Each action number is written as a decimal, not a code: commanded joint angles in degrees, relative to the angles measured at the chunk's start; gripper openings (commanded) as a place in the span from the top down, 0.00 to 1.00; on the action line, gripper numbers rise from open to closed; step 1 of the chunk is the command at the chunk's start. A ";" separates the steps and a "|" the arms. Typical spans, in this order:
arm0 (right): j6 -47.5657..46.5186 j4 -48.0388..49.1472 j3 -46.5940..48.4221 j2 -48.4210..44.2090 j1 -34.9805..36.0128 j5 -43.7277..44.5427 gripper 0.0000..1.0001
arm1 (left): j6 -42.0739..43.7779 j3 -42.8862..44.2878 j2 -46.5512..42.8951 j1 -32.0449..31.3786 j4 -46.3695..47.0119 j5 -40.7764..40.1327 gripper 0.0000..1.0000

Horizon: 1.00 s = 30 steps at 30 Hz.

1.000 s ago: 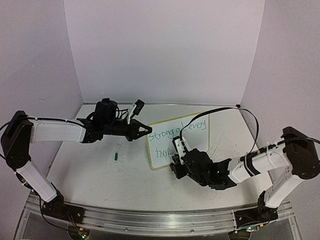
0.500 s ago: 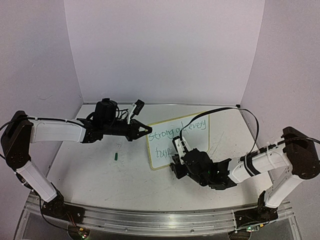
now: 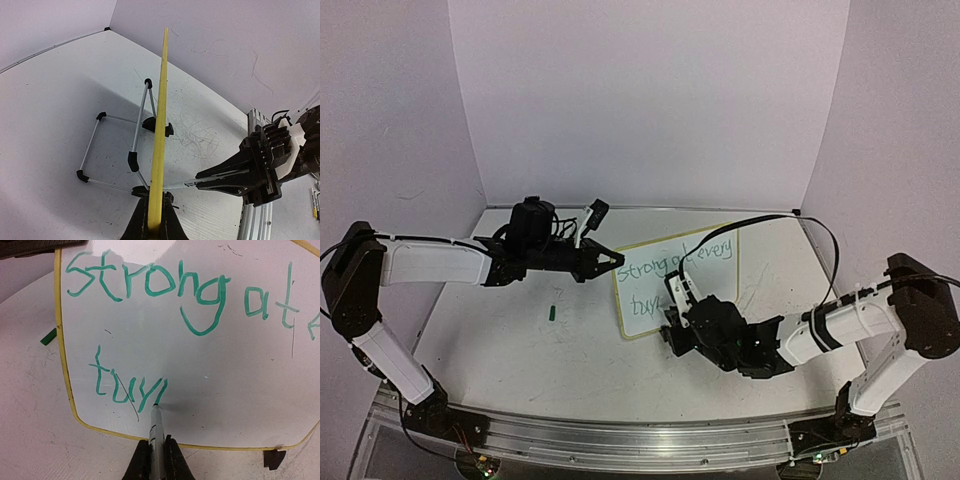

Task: Write a sentence on the whiteboard

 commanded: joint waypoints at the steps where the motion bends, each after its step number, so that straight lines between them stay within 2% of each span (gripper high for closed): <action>1: -0.79 2.11 2.36 -2.46 -1.27 3.15 1.00 | 1.37 2.02 -2.39 0.17 0.37 -1.58 1.00; 30: 0.94 1.39 1.72 -2.86 -1.68 5.31 1.00 | 1.33 2.12 -2.35 0.17 0.37 -1.54 1.00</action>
